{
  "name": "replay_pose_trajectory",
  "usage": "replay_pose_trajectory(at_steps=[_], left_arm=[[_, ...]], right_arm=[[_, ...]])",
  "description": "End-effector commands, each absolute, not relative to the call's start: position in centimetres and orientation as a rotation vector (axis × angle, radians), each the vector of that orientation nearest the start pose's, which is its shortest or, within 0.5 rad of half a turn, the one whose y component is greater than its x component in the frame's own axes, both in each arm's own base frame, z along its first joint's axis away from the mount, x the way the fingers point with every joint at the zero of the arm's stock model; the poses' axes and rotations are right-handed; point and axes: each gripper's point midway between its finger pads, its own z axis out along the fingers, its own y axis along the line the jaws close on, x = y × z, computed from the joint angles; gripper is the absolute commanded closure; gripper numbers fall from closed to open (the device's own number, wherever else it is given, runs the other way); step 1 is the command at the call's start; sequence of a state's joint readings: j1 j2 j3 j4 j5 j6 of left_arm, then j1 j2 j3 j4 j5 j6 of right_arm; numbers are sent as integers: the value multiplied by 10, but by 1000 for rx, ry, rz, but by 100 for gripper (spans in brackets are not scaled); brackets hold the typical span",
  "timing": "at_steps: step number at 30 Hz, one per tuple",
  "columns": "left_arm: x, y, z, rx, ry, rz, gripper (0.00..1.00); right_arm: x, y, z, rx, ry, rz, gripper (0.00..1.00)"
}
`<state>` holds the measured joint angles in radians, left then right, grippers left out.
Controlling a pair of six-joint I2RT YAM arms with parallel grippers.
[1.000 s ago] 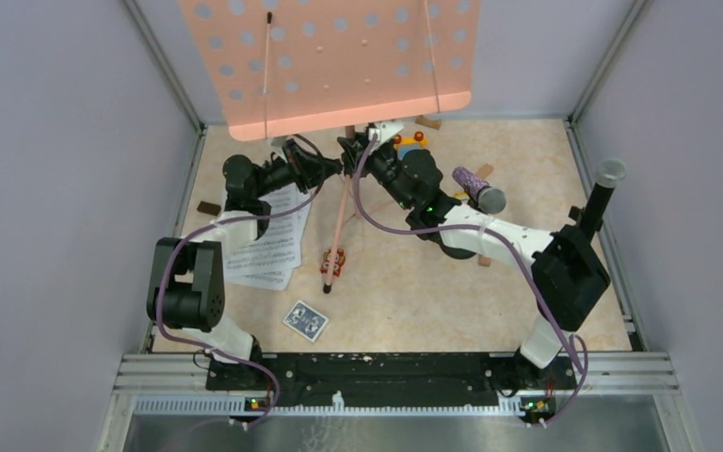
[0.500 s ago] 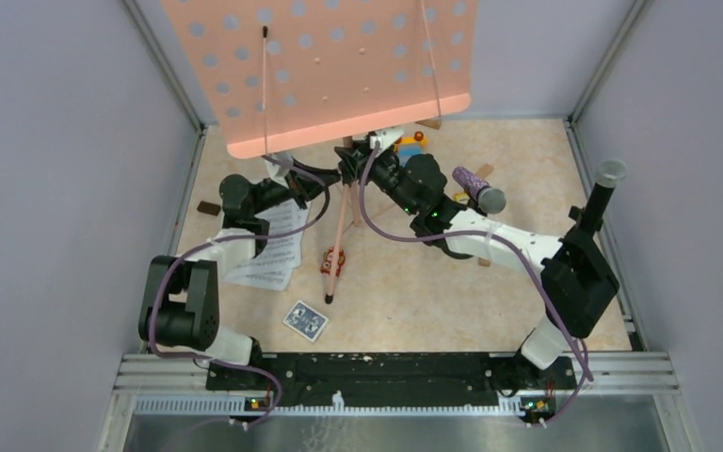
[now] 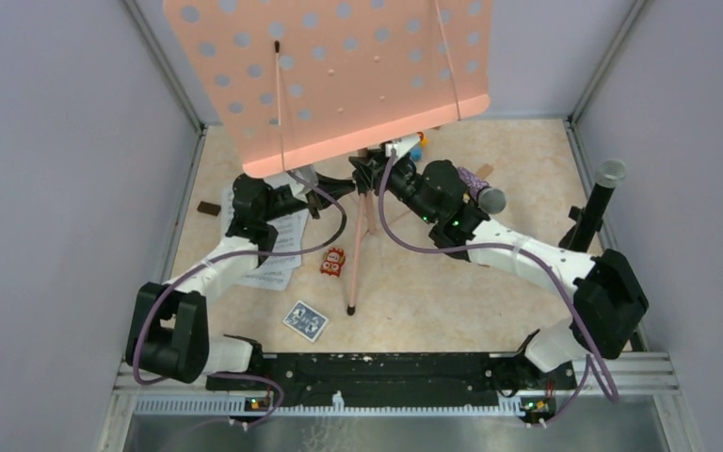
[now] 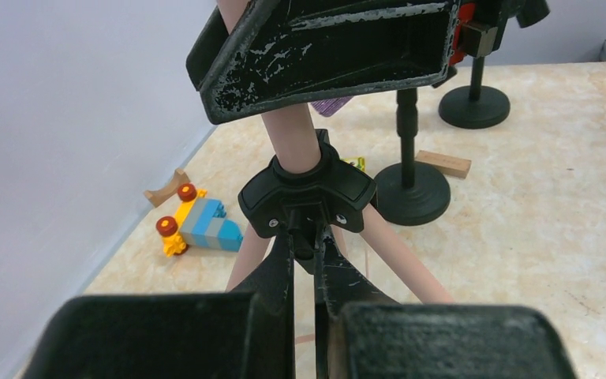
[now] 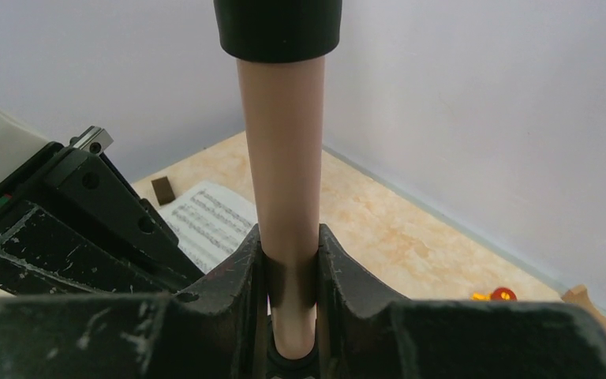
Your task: Pack up the instrument practice props
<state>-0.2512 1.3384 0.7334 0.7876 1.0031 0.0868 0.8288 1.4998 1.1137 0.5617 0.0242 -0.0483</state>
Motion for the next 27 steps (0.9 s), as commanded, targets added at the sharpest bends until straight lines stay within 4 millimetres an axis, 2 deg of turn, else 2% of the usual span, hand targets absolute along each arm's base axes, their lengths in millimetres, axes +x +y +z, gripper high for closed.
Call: replay_pose_trajectory(at_steps=[1,6,12,14,19,22,27], left_arm=[[274,-267,253,1188,1117,-1018,100],[266,-273,252,1087,1168,-1141,98],[265,-278,241,1009,1243,-1186,79],[266,-277,240,980,1265,-1192,68],[275,-273,238,893,1346,-1165,46],[281,-272,238,865,1388,-1155,41],[288,-270,241,823,1464,-1144,35]], right_arm=[[324,347,379,-574,1248,626,100],[312,328,369,-552,1278,602,100],[308,306,334,-498,1360,569,100],[305,304,325,-491,1380,578,100],[305,305,305,-468,1446,602,100],[307,312,305,-460,1453,630,100],[306,334,317,-474,1422,732,100]])
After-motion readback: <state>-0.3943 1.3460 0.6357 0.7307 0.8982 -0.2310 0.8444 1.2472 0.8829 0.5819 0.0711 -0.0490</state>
